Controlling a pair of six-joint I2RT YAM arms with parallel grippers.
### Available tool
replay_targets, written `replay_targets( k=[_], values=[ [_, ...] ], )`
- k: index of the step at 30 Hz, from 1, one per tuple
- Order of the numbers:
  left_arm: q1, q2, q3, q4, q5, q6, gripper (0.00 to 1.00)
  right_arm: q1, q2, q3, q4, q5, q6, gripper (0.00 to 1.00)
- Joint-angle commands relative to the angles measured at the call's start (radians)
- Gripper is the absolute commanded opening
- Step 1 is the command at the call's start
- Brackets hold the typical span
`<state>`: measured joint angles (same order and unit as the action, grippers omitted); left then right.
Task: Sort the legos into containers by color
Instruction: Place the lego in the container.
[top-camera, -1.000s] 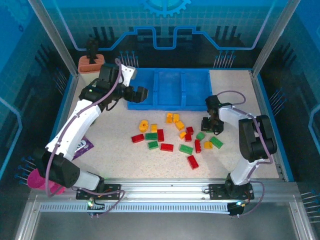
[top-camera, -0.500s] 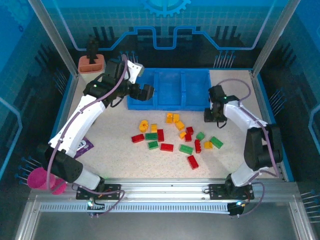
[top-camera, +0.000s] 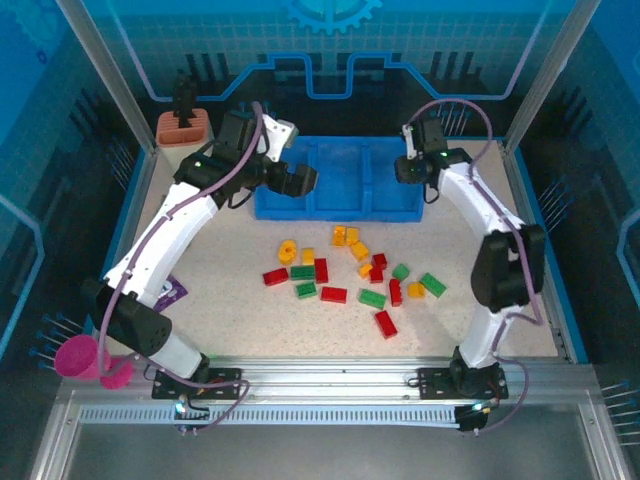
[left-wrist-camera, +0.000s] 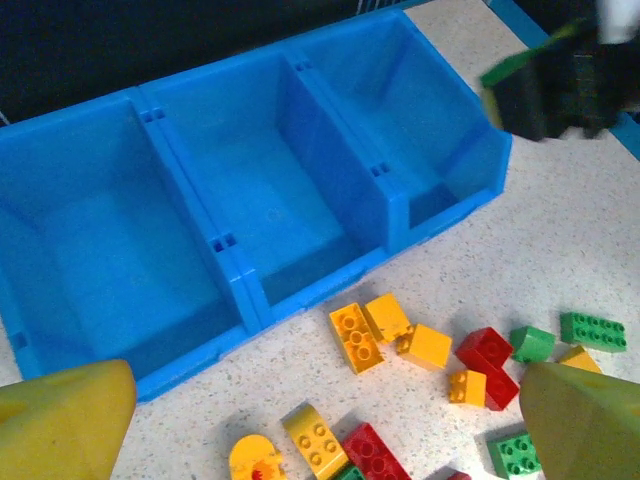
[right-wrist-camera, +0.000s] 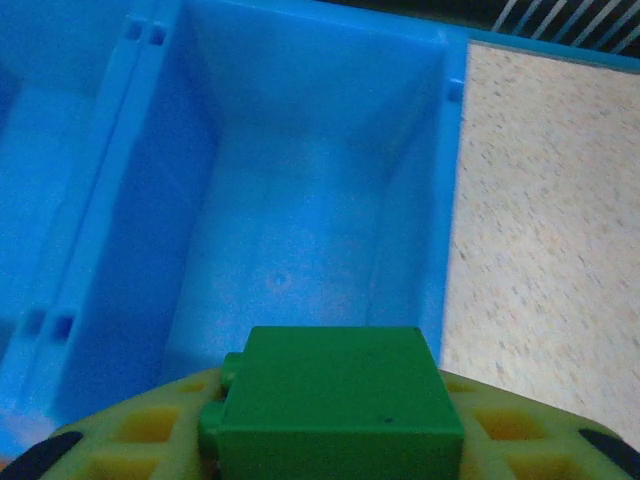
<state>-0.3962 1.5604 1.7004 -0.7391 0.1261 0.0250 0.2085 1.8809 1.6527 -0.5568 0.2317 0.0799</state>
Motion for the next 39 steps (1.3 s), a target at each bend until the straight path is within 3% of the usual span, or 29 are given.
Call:
replay_targets(
  k=[1,10,18,26,32,39],
  values=[
    [-0.023,0.009,0.042,-0.039,-0.007,-0.024,0.99,0.006,0.115,0.12,0.04,-0.007,-0.042,0.37],
    [-0.038,-0.009,0.025,-0.045,-0.017,-0.067,0.99,0.004,0.4,0.457,-0.072,-0.036,-0.049,0.39],
    [-0.039,-0.017,-0.002,-0.026,-0.011,-0.073,0.99,0.005,0.418,0.499,-0.115,-0.043,-0.044,0.46],
    [-0.039,-0.009,0.008,-0.013,0.001,-0.07,0.99,0.025,0.244,0.326,-0.05,0.008,-0.034,0.73],
    [-0.039,-0.029,0.01,0.016,0.031,-0.082,0.99,0.068,0.017,0.116,-0.033,0.026,-0.005,0.75],
    [-0.039,-0.05,-0.032,0.029,0.019,-0.092,0.99,0.154,-0.237,-0.229,-0.064,-0.026,0.161,0.82]
  ],
)
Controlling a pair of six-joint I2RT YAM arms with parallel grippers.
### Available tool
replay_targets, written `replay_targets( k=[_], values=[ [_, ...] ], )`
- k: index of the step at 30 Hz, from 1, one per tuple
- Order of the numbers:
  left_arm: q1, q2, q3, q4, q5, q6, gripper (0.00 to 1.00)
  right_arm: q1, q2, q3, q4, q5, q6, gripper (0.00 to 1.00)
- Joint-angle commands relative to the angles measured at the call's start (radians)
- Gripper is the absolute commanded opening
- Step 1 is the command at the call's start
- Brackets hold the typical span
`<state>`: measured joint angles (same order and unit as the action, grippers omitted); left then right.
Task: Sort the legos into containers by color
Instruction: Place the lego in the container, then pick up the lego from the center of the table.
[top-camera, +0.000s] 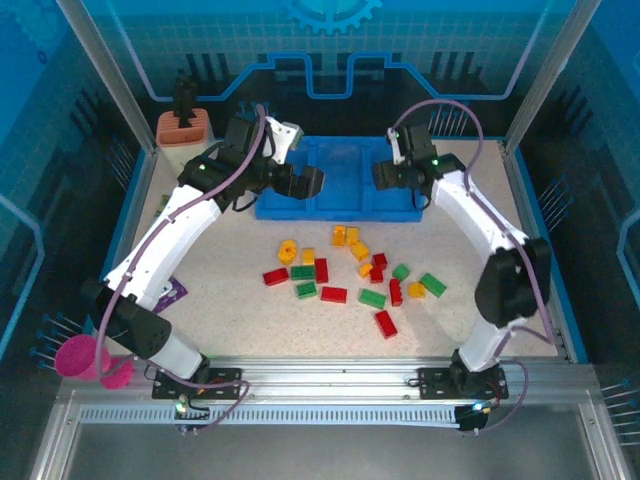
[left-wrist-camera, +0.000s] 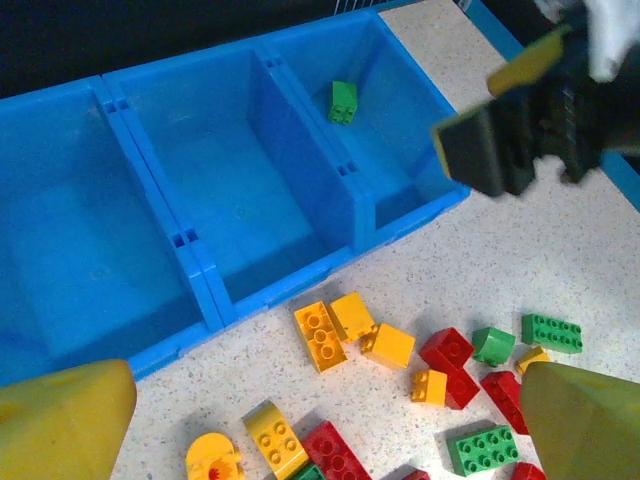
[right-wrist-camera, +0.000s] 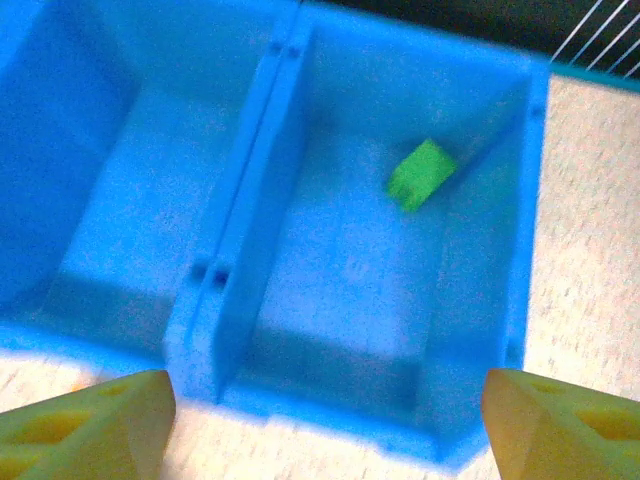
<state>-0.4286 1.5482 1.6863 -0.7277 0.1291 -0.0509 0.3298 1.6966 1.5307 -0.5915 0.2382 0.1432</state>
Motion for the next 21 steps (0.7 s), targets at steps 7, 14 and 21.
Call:
replay_targets(
  k=[7,14,21],
  values=[
    [-0.007,-0.057,-0.052,0.03,0.01,-0.026,0.99,0.132,-0.166,-0.355,-0.02,-0.096,0.198,0.83],
    [-0.007,-0.049,-0.069,0.03,0.029,-0.029,0.99,0.175,-0.134,-0.445,0.013,-0.045,0.193,0.83],
    [-0.007,-0.072,-0.111,0.044,0.034,-0.039,0.99,0.179,-0.023,-0.457,0.036,-0.062,0.187,0.78]
  ],
)
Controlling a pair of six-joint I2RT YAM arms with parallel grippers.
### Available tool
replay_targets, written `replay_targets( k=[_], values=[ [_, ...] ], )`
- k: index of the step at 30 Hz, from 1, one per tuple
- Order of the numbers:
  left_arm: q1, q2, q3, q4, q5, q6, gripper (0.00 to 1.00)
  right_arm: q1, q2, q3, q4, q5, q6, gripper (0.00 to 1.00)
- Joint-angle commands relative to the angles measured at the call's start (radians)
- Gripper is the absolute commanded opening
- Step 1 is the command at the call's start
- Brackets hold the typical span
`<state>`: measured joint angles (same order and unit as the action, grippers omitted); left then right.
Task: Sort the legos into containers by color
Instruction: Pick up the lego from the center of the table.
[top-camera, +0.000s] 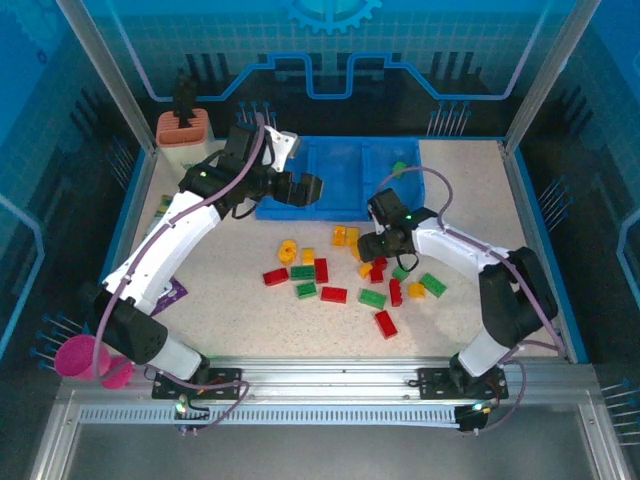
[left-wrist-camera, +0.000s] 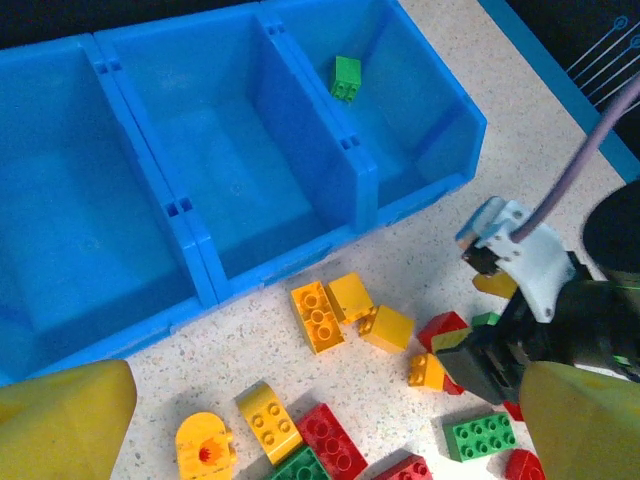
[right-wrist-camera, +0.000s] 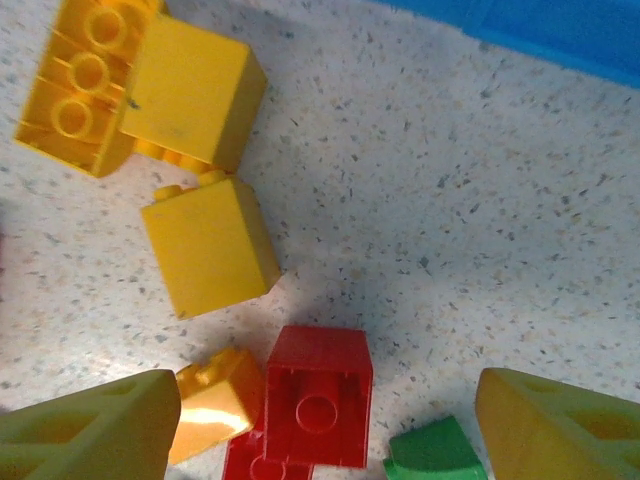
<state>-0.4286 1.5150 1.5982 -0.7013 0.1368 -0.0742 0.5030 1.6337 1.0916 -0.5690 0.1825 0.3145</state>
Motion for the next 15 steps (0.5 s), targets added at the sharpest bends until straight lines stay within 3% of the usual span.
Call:
replay_targets(
  k=[1,6,15],
  values=[
    [-0.007,-0.045,-0.034,0.024,0.026,-0.015,0.99,0.008,0.049,-0.021,0.019,-0.011,0.015,0.76],
    [-0.007,-0.072,-0.069,0.04,0.013,-0.013,0.99,0.009,0.073,-0.031,0.014,0.011,0.03,0.69],
    [-0.007,-0.073,-0.084,0.042,0.005,-0.007,0.99,0.005,0.102,-0.039,0.008,0.003,0.042,0.45]
  ],
)
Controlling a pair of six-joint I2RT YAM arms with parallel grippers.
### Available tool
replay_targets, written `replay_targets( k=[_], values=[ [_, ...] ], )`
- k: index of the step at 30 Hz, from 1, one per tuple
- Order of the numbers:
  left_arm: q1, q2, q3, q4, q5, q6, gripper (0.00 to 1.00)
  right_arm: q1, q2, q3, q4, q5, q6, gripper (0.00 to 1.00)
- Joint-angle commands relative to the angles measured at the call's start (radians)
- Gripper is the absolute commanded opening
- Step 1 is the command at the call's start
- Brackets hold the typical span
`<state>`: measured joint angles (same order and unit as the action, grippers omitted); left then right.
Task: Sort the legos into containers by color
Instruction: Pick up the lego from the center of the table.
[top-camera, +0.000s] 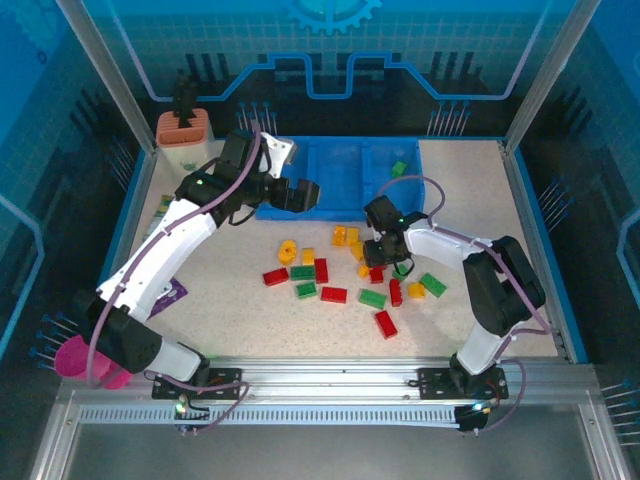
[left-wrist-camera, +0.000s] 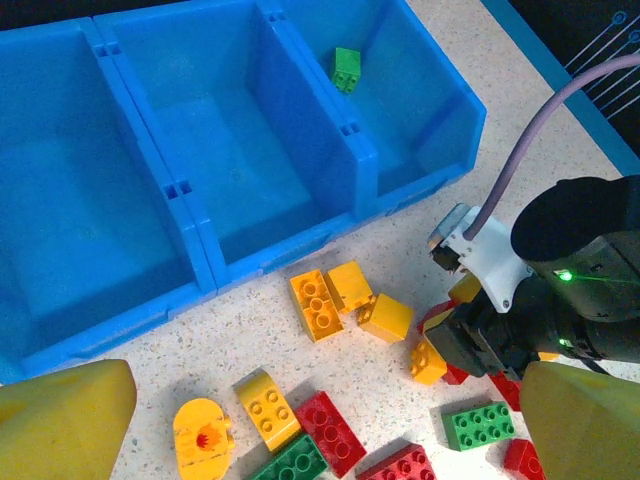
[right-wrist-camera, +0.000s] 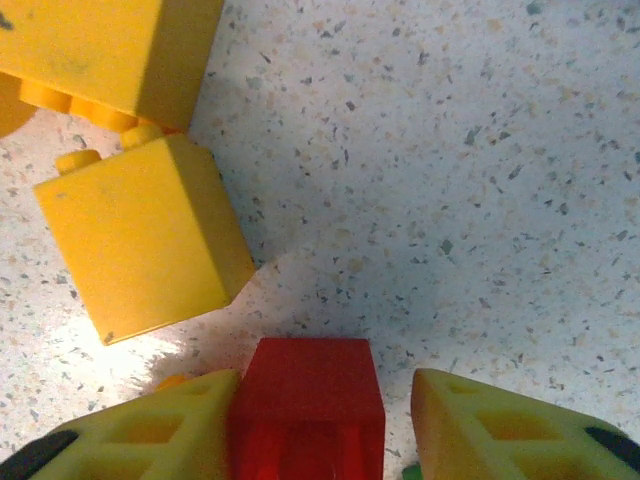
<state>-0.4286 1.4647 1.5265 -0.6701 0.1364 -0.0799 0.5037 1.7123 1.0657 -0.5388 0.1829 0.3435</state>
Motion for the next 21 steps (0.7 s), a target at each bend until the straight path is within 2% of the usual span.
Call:
replay_targets(
  k=[1,10,15,21],
  values=[
    [-0.007,-0.024,-0.012,0.013,0.002,0.001,0.99,0.004,0.024,-0.018,-0.023,0.003,0.016,0.44],
    [-0.007,-0.024,-0.024,0.023,-0.006,0.012,0.99,-0.017,-0.033,-0.005,-0.052,0.012,-0.004,0.32],
    [-0.007,-0.052,-0.032,0.016,-0.035,0.035,0.99,-0.022,-0.091,0.167,-0.099,-0.008,-0.081,0.31],
    [-0.002,-0.077,-0.053,0.039,-0.073,0.063,0.99,-0.017,0.01,0.417,-0.071,0.016,-0.207,0.3]
  ],
)
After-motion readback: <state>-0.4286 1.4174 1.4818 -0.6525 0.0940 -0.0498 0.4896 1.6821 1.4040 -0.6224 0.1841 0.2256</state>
